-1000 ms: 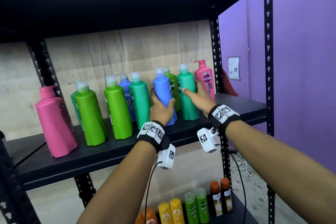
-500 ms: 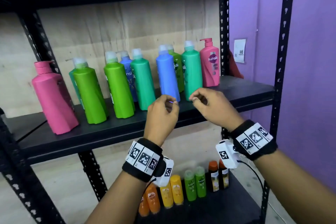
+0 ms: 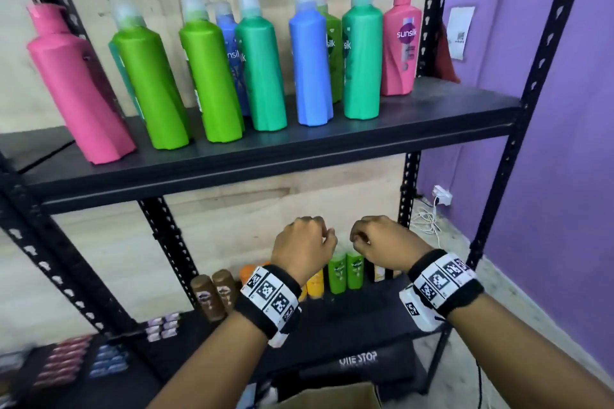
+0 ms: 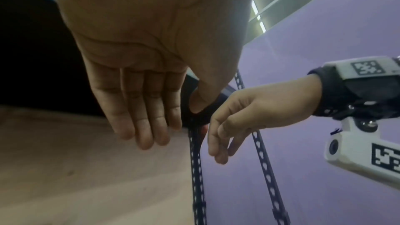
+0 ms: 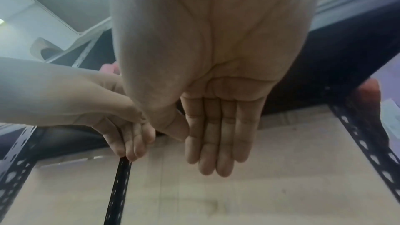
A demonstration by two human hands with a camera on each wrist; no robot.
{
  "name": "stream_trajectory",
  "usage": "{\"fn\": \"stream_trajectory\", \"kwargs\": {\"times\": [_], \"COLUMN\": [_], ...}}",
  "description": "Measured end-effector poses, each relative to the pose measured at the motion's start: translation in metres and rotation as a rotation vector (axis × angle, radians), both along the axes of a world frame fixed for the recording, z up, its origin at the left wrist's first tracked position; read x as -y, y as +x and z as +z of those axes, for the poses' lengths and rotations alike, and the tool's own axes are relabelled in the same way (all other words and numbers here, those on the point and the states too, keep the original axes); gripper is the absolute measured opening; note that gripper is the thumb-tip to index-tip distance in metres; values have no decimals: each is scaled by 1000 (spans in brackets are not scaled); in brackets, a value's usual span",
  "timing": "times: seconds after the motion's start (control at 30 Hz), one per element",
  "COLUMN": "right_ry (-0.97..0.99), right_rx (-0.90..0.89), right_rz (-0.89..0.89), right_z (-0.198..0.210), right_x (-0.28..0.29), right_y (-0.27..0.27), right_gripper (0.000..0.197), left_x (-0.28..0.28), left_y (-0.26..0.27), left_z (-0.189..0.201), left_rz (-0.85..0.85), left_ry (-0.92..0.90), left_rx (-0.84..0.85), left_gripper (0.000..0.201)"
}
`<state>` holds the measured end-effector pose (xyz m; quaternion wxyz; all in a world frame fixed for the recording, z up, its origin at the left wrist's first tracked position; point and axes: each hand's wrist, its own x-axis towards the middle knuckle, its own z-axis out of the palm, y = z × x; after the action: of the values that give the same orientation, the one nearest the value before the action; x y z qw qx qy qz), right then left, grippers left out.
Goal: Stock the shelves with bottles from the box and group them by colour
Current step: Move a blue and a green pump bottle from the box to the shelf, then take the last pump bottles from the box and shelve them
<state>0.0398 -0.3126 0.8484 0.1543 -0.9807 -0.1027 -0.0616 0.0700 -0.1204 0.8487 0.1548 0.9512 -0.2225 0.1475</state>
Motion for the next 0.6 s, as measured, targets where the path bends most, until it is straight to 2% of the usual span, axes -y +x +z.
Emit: {"fn": "stream_trajectory", "kwargs": {"times": [0.2,0.43,0.6], "right_ry": [-73,49,-20], "right_rx": [-218,-468,-706], "right_rz": [5,-16,-19], "right_z": [-64,-133,-192], "right_x": [-12,-29,-44], "right_y": [-10,-19,-39], "right_gripper": [19,20,25], "left_x": [-13,-29,-38], "left_y": [3,-12,-32], "left_z": [-79,-154,-202], "left_rz": [43,89,146], "left_ry": [120,208,233], "left_rx": [-237,-474,-673], "left_gripper": [38,46,46]}}
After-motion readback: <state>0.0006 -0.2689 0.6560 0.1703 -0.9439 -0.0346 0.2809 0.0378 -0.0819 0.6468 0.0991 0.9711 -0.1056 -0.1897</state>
